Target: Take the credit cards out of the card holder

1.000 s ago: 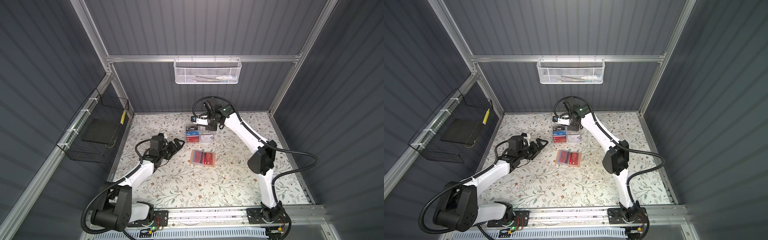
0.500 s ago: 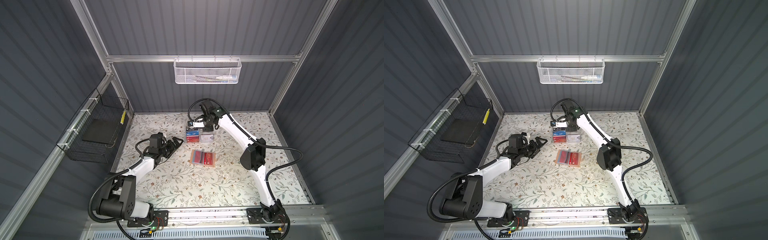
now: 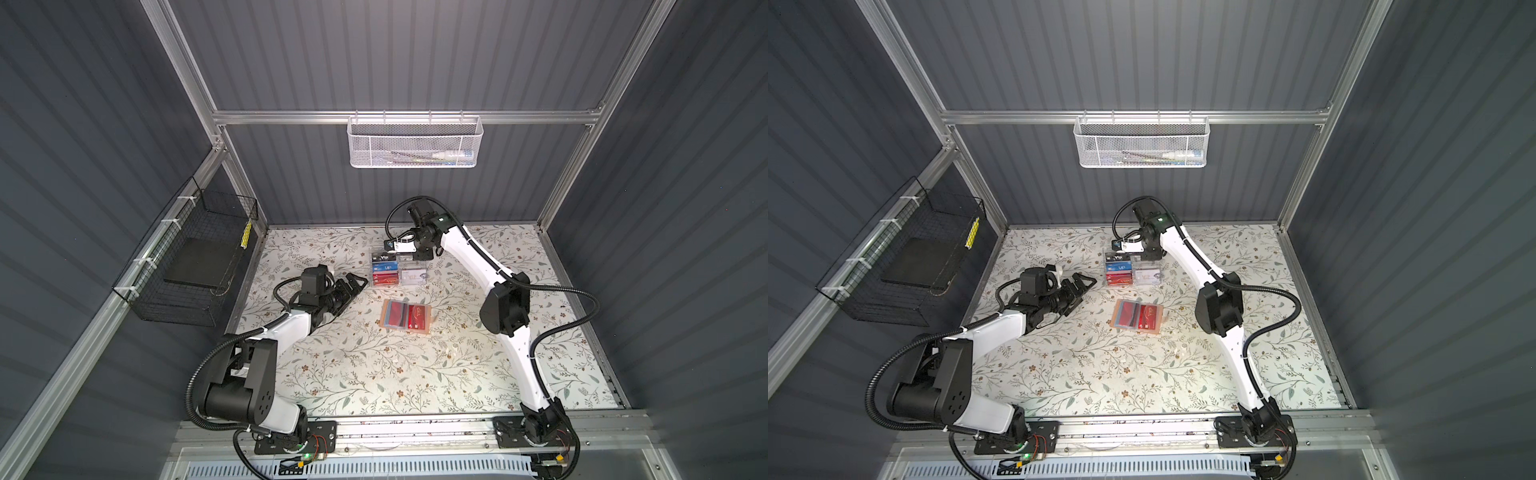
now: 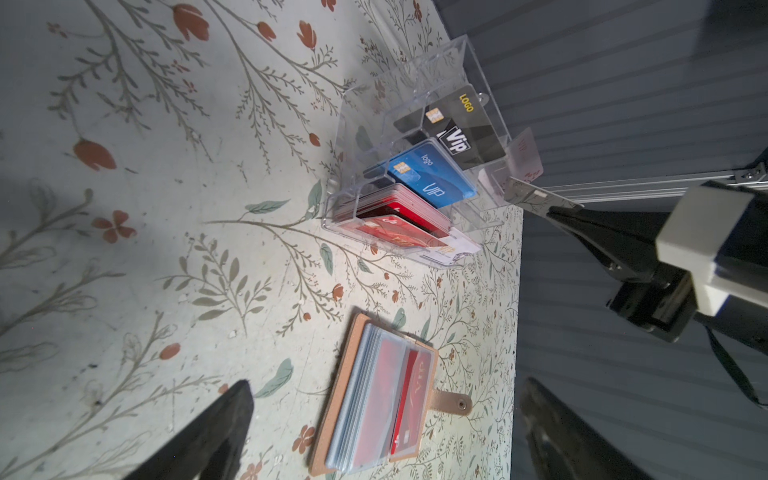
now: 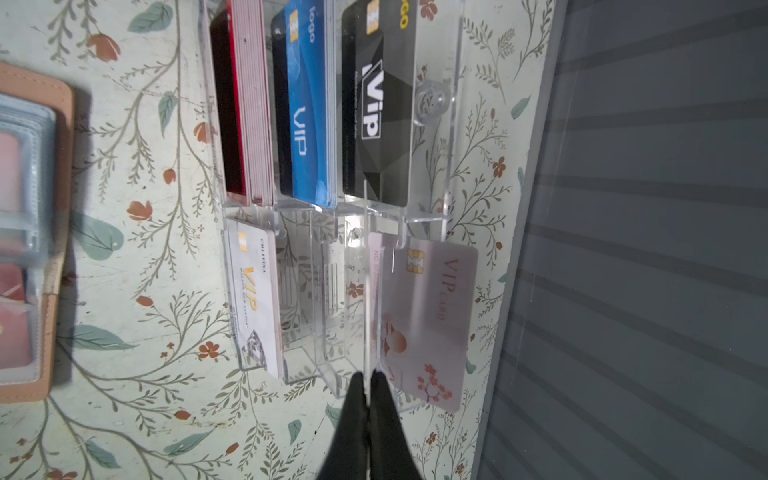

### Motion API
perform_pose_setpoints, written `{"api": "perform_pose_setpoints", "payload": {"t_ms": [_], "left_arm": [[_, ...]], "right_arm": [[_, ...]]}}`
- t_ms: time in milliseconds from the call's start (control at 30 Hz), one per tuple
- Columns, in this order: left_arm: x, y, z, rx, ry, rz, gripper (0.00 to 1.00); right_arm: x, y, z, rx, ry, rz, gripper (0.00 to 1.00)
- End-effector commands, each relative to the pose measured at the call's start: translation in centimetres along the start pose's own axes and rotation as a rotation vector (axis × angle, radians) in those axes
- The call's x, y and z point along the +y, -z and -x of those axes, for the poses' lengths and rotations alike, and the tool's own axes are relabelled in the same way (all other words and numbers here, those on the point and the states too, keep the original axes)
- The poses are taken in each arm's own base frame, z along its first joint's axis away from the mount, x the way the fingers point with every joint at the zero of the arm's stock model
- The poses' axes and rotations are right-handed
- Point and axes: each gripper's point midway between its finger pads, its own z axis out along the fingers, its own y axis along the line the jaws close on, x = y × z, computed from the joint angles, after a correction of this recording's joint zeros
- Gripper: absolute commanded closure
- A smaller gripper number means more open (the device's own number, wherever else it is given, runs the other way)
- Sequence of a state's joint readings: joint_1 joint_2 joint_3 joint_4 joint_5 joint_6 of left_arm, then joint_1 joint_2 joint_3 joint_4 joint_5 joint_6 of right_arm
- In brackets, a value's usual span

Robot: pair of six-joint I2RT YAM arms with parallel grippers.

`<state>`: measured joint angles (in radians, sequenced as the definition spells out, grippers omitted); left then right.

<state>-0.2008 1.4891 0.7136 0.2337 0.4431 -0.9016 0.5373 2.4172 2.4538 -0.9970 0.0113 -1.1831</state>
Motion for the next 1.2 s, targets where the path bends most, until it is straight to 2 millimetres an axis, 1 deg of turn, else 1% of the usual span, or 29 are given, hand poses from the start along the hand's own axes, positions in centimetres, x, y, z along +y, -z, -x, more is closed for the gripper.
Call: {"api": "perform_pose_setpoints", "payload": {"t_ms": [0, 300, 467, 733, 1000, 1167], "left_arm": [[-1.1, 0.1, 0.8, -0.010, -0.008, -0.033, 0.00], [-1.1, 0.2, 0.9, -0.014, -0.012, -0.033, 0.00], [-0.9, 0.2, 0.8, -0.012, -0.009, -0.032, 0.00], [-0.6, 0.3, 1.0, -0.016, -0.004, -0.031, 0.00], [-0.5, 0.0, 1.1, -0.016, 0.003, -0.037, 0.00], [-0.4, 0.0, 1.0, -0.011, 0.006, -0.038, 0.00]], "right_arm": [[0.4, -0.5, -0.6, 0.015, 0.010, 0.017, 1.00], [1.0, -1.3, -1.7, 0.050, -0.011, 0.034, 1.00], [1.4, -2.2, -2.7, 0.084, -0.007, 0.037, 1.00], [1.0, -3.0, -3.9, 0.105, -0.004, 0.026, 1.00], [1.4, -3.8, -4.1, 0.114, 0.014, 0.030, 1.00], [1.8, -4.3, -3.4, 0.114, 0.027, 0.032, 1.00]]}}
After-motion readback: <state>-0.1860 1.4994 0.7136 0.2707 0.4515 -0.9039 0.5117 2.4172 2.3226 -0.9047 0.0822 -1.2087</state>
